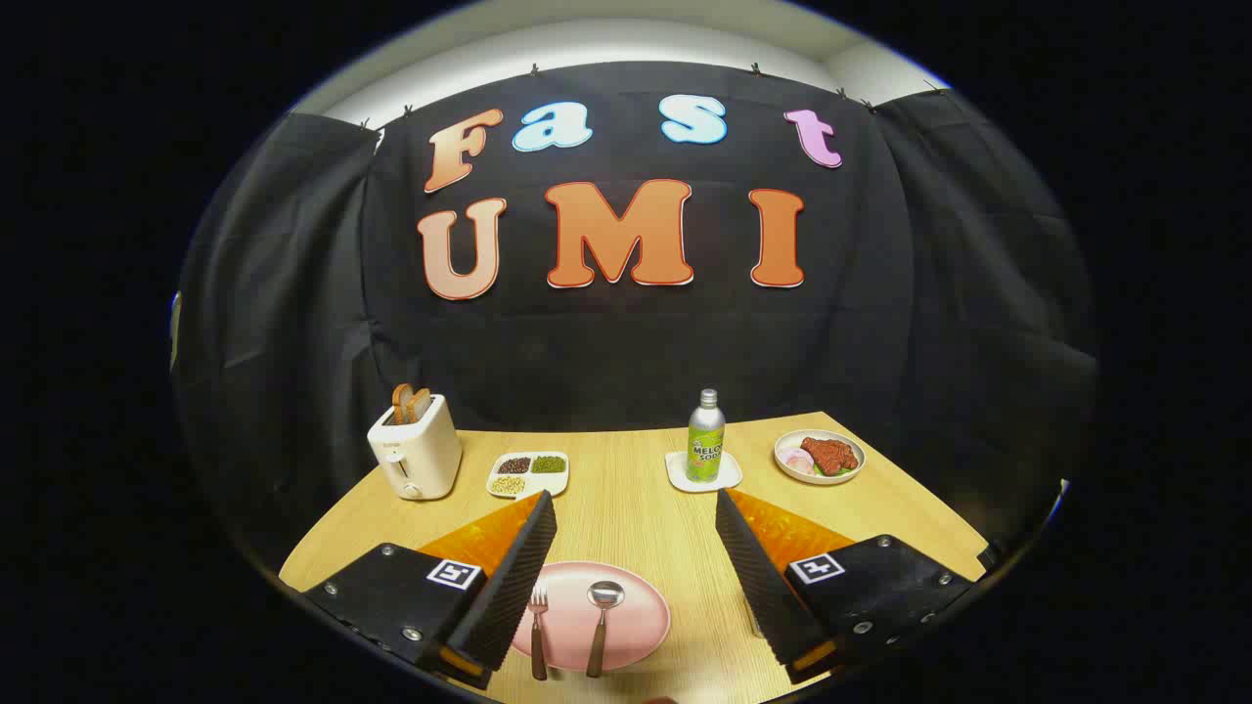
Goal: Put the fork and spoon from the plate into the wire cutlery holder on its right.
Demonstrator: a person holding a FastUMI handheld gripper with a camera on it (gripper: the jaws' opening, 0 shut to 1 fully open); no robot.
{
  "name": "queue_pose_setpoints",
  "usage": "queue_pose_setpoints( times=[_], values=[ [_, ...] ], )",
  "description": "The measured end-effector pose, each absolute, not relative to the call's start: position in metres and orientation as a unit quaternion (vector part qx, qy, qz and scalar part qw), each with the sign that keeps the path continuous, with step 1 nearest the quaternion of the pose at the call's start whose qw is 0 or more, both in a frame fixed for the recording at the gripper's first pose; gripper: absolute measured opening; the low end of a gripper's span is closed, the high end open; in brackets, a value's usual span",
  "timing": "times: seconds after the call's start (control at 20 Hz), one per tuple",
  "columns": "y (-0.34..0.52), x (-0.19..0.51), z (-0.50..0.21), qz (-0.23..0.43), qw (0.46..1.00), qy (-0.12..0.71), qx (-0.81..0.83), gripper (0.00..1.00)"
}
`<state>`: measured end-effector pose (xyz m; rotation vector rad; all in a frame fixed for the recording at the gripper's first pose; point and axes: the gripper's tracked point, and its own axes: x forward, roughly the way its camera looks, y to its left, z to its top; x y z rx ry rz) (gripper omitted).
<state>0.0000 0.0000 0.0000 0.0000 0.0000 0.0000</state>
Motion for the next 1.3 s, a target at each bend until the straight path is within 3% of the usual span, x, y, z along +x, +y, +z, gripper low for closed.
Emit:
queue_pose_setpoints(
  times=[1.3],
  values=[
    [0.04,0.011,-0.002,0.034,0.999,-0.009,-0.023,0.99]
  ],
)
